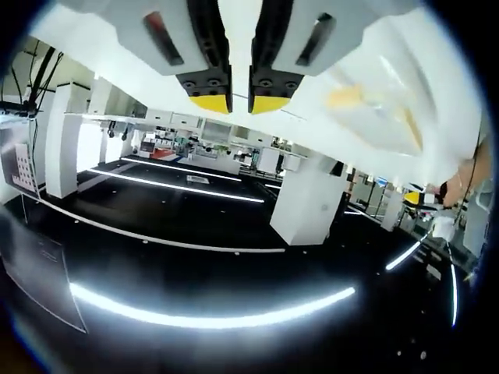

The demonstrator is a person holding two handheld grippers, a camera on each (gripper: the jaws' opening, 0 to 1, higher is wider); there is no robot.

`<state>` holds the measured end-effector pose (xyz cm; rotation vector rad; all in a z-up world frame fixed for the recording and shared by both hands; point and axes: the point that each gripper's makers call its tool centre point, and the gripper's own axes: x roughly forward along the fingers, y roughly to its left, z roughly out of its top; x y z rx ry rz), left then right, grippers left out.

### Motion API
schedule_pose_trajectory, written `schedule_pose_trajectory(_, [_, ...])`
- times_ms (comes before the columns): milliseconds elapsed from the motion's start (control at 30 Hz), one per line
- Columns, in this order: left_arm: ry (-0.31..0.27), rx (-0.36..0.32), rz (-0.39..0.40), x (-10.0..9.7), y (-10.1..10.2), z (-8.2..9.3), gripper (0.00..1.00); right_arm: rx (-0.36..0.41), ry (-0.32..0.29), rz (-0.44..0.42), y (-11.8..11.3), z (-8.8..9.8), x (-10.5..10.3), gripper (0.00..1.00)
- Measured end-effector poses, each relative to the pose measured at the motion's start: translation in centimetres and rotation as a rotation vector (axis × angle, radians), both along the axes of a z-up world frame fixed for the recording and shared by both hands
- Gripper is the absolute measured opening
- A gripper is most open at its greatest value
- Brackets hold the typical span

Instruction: Snap each plastic latch of the storage box into its locked position after aligning the lid with the box until every specified latch is closed and the lid sits flush.

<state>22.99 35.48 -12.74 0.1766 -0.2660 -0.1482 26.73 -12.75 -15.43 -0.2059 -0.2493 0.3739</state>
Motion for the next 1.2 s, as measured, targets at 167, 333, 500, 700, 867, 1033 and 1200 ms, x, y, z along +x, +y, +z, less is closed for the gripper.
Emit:
schedule_pose_trajectory(167, [0.013, 0.018, 0.025, 0.0, 0.4, -0.2, 0.36, -0.015, -0.004, -0.016, -0.1, 0.0, -0.1, 0.07])
schedule_pose_trajectory(333, [0.009, 0.019, 0.035, -0.2, 0.5, -0.1, 0.36, -0.020, 0.009, -0.039, -0.5, -0.2, 0.2, 0.07])
schedule_pose_trajectory(500, [-0.024, 0.033, 0.035, -0.6, 0.2, 0.6, 0.36, -0.023, -0.008, -0.056, -0.8, 0.2, 0.0, 0.07])
schedule_pose_trajectory(700, [-0.032, 0.034, 0.046, -0.6, 0.3, 0.7, 0.36, -0.034, -0.020, -0.062, -0.7, 0.3, 0.1, 0.07])
schedule_pose_trajectory(867, [-0.028, 0.034, 0.048, -0.5, 0.3, 0.7, 0.36, -0.071, -0.001, -0.055, -0.2, -0.3, 0.4, 0.07])
schedule_pose_trajectory(1033, [-0.030, 0.040, 0.041, -0.4, 0.0, 0.7, 0.36, -0.090, -0.021, -0.043, 0.1, 0.0, 0.2, 0.07])
schedule_pose_trajectory(1200, [-0.030, 0.067, 0.042, -0.2, -0.5, 0.7, 0.36, -0.125, -0.037, -0.008, 1.1, -0.1, 0.1, 0.07])
